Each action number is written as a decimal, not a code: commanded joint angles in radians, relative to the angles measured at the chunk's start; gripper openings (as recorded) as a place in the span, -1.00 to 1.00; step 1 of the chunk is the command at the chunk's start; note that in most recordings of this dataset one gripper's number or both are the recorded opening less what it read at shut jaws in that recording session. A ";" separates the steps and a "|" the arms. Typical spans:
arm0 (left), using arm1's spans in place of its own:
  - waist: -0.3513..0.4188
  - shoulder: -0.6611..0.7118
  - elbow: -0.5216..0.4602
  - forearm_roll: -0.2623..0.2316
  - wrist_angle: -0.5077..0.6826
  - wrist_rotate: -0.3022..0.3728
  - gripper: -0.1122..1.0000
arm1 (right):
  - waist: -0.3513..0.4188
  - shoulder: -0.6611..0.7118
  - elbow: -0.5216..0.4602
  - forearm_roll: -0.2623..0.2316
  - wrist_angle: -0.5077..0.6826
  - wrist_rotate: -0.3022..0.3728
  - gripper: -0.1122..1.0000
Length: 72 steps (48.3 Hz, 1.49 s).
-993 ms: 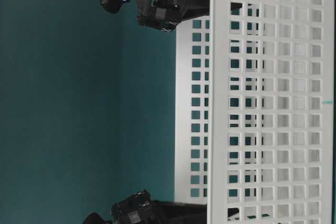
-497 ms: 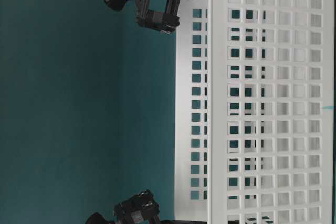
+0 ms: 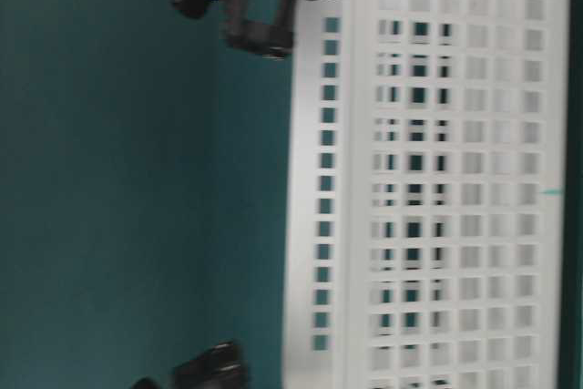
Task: Lift the white basket with both hands.
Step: 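Lift the basket upward with both grippers holding the side rims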
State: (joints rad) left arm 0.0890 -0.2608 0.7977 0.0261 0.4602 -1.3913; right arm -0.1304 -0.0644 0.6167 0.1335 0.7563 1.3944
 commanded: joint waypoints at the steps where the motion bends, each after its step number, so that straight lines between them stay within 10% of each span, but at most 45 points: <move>1: -0.005 -0.046 -0.031 0.003 0.005 0.008 -0.60 | -0.003 -0.017 -0.037 0.002 0.026 -0.002 -0.52; 34: -0.025 -0.230 -0.422 0.002 0.500 0.009 -0.60 | -0.003 -0.253 -0.272 0.057 0.451 0.005 -0.52; 72: -0.043 -0.245 -0.687 0.002 0.525 0.012 -0.60 | -0.018 -0.354 -0.575 0.057 0.546 0.002 -0.52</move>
State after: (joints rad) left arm 0.0506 -0.4832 0.1749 0.0261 0.9956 -1.3929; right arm -0.1519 -0.3896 0.1104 0.1856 1.3177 1.4128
